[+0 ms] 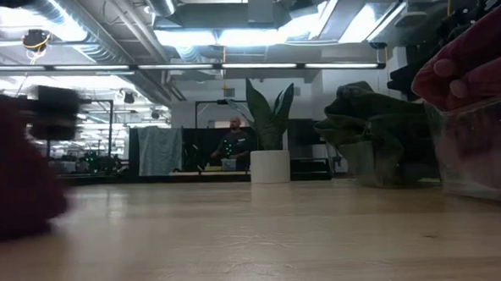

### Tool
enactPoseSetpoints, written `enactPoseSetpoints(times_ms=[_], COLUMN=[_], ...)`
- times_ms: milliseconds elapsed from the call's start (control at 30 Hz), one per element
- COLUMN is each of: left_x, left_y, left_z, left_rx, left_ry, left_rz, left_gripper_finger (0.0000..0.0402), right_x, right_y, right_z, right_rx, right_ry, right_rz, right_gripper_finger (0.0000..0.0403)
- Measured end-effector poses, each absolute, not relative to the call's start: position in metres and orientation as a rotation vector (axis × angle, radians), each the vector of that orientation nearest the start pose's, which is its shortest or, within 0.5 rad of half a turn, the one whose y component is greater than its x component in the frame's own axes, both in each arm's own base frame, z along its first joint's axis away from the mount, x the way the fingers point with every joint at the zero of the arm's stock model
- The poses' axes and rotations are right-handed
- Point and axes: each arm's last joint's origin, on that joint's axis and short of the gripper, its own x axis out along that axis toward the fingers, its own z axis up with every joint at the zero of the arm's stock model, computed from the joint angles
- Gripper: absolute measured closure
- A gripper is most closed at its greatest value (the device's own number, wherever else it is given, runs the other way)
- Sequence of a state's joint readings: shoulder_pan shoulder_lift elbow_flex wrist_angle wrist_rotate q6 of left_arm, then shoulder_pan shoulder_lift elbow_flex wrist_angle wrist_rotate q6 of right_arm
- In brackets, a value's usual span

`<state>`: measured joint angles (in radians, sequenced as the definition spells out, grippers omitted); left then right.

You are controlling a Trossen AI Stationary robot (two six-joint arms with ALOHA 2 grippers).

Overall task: Pick & Place hat
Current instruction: Put the red cap into the bottom transparent bin

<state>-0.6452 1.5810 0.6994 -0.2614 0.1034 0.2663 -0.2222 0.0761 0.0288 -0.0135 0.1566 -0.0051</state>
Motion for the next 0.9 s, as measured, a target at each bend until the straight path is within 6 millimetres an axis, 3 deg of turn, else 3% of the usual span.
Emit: enactPoseSetpoints(times_ms=[133,267,433,567,700,800,900], left_x=[0.238,0.274,0.314,0.340,0.363,0.377,0.384], left_y=[-0.152,-0.133,-0.101,-0.082,-0.075,-0.073,-0.075], left_z=[0.124,0.120,0.119,0.130,0.159,0.188,0.210], left_rx=[0.362,0.145,-0.316,-0.621,-0.554,-0.333,-0.057], left_ry=[0.961,0.898,0.804,0.704,0.606,0.564,0.629], left_rz=[-0.600,-0.247,0.208,0.378,0.348,0.267,0.133], left_gripper_finger=[0.0263,0.0263,0.0263,0.0263,0.0263,0.0263,0.0263], right_x=[0.097,0.097,0.097,0.097,0.097,0.097,0.097], right_y=[-0.027,-0.027,-0.027,-0.027,-0.027,-0.027,-0.027], right_z=[0.166,0.166,0.166,0.166,0.166,0.166,0.166], right_rx=[-0.003,-0.003,-0.003,-0.003,-0.003,-0.003,-0.003], right_ry=[0.062,0.063,0.062,0.062,0.063,0.062,0.062], right_rz=[-0.379,-0.379,-0.379,-0.379,-0.379,-0.379,-0.378], right_gripper_finger=[0.0139,0.0139,0.0139,0.0139,0.0139,0.0139,0.0139])
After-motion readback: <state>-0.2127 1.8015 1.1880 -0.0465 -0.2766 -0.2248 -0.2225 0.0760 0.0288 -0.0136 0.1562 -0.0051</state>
